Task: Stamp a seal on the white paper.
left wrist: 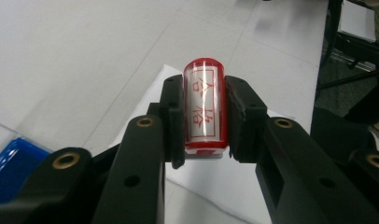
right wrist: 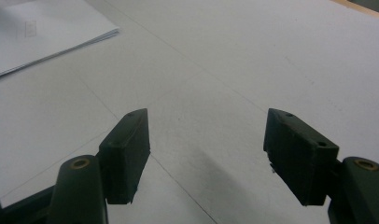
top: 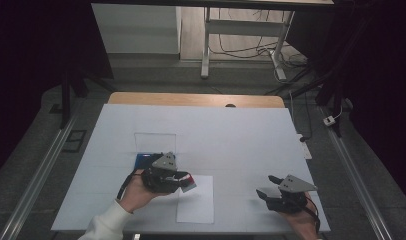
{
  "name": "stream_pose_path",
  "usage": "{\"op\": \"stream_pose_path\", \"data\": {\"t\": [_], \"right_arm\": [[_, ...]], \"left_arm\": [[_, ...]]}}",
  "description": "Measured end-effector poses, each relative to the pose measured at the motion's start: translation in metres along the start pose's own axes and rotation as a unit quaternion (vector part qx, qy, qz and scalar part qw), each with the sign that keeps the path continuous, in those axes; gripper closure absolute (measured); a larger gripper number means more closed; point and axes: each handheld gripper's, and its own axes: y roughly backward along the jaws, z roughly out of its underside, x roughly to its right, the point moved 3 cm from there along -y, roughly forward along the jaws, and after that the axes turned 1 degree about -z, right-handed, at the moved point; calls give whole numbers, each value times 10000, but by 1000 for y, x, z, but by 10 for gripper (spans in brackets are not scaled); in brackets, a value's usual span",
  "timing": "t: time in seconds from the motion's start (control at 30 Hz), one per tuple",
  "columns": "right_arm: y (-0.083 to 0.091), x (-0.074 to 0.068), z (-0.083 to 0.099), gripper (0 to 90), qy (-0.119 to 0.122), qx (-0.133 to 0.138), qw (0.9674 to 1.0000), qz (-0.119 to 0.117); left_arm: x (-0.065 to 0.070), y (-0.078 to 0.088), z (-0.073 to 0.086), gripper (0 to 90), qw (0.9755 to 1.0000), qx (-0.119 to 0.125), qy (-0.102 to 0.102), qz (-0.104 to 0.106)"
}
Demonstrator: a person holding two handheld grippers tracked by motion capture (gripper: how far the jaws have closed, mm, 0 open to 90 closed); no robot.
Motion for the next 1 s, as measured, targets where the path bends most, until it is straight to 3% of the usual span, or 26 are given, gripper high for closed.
{"op": "stream_pose_path", "data": {"t": [0.5,1.0], "right_arm": [[-1,0,0,309,-4,-2,10000,-37],[-1,0,1,310,-18,-4,10000,-53]], "left_arm": [[7,-9,-2,702,9999,-27,-83,80],[11,-27,3,702,9995,-250,-164,109]]}}
